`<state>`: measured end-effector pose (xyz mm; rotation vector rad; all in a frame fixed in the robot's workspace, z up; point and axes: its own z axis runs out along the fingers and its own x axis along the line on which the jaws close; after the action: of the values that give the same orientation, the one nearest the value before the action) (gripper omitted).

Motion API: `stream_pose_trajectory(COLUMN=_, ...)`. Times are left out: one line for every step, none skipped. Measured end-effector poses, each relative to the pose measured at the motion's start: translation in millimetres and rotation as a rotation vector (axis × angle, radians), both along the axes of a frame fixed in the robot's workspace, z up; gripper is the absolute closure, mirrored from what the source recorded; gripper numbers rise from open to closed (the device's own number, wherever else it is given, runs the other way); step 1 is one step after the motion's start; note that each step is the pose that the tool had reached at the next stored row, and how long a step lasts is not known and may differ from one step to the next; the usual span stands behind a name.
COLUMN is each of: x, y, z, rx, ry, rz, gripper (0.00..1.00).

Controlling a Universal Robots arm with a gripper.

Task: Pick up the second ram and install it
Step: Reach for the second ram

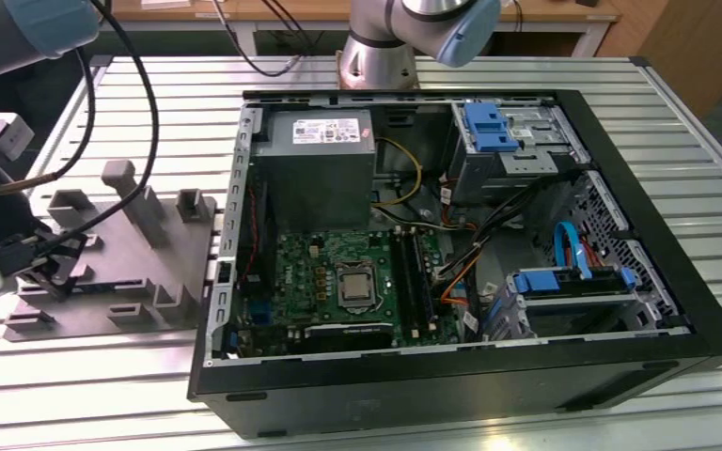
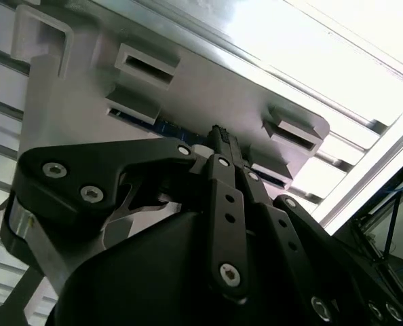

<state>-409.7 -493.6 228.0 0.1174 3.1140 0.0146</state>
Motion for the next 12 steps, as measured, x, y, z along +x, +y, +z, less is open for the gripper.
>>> stream_pose_trajectory(x=0.5, y=1.8, z=-1.7, rx=-0.0002, ry=0.0001, rz=0.0, gripper=0.89)
stream_pose_trajectory(x=0.6, y=3.8, z=-2.7, rx=-0.0002, ry=0.0001, rz=0.0, gripper=0.89)
stream_pose_trajectory(x=0.6, y=5.8, z=-3.8, rx=0.0, ry=0.0, rz=0.0, gripper=0.89)
stream_pose_trajectory(x=0.6, y=7.7, z=-4.5, rx=0.0, ry=0.0002, rz=0.0, gripper=0.89)
stream_pose_trajectory(x=0.6, y=10.0, z=-5.4, rx=0.0002, ry=0.0002, rz=0.001, gripper=0.89)
stream_pose_trajectory(x=0.6, y=12.4, z=-6.2, rx=0.0009, ry=0.0002, rz=0.001, gripper=0.89)
stream_pose_trajectory(x=0.6, y=14.3, z=-7.1, rx=0.0018, ry=0.0001, rz=0.001, gripper=0.89)
stream_pose_trajectory(x=0.6, y=14.9, z=-8.0, rx=0.0027, ry=-0.0001, rz=0.001, gripper=0.89)
stream_pose_trajectory(x=0.6, y=14.8, z=-8.2, rx=0.0026, ry=0.0, rz=0.001, gripper=0.89)
stream_pose_trajectory(x=0.6, y=14.8, z=-8.2, rx=0.0027, ry=0.0001, rz=0.001, gripper=0.89)
stream_pose_trajectory(x=0.6, y=14.8, z=-8.1, rx=0.0025, ry=0.0002, rz=0.001, gripper=0.89)
stream_pose_trajectory(x=0.6, y=14.9, z=-8.2, rx=0.0025, ry=0.0002, rz=0.001, gripper=0.89)
